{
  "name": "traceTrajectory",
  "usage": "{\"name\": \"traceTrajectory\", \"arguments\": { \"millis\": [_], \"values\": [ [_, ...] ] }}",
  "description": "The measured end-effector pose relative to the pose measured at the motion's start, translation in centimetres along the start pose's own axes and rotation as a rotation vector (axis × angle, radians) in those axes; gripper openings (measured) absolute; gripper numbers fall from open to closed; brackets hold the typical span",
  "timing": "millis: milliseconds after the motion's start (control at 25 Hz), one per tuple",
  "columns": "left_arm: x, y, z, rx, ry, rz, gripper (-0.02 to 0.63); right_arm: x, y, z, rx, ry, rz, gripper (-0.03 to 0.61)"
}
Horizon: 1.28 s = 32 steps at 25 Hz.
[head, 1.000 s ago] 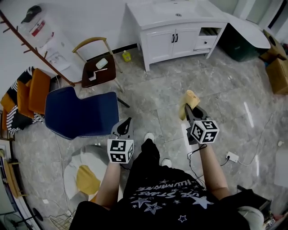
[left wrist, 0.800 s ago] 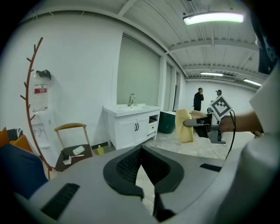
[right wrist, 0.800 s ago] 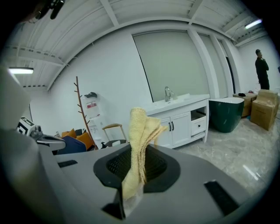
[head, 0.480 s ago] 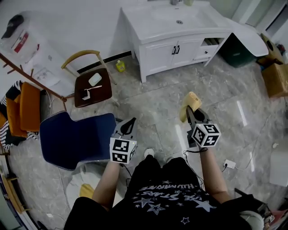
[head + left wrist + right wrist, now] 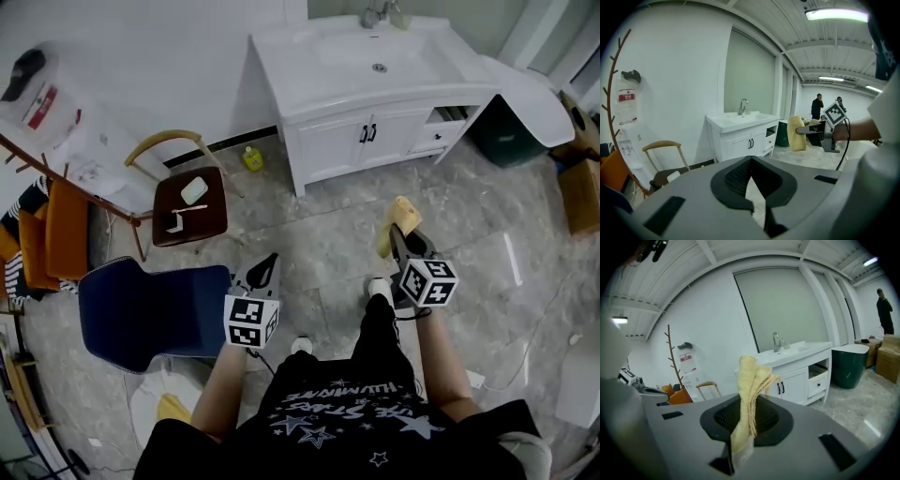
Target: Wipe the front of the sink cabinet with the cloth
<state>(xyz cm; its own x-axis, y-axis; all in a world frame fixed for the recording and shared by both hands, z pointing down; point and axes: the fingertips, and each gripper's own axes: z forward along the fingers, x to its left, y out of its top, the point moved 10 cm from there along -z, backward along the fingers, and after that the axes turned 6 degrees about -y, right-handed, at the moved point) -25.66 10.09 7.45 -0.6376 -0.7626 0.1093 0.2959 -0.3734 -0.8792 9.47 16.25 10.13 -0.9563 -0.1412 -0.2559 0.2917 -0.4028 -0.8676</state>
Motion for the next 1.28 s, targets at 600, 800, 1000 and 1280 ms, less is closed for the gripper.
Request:
{"name": "traceTrajectory", "arguments": {
  "millis": [600, 800, 1000, 1280],
  "values": [
    [-4.2, 5.6, 20.1, 0.017, 0.359, -0.2, 0.015, -19.1, 5.4, 20.9, 0.168, 0.218, -0.135, 0.062],
    [-5.0, 4.9, 23.7, 0.039, 0.375, -0.262, 0.017, -21.5, 4.0, 23.4, 0.208, 0.217, -0.1, 0.061],
    [-5.2, 3.2, 26.9, 0.076, 0.36, -0.28, 0.015, -22.8, 1.6, 25.4, 0.245, 0.225, -0.086, 0.061],
    [-4.5, -3.2, 28.5, 0.035, 0.337, -0.278, 0.016, -22.5, -4.5, 28.8, 0.208, 0.257, -0.149, 0.061]
  ]
}}
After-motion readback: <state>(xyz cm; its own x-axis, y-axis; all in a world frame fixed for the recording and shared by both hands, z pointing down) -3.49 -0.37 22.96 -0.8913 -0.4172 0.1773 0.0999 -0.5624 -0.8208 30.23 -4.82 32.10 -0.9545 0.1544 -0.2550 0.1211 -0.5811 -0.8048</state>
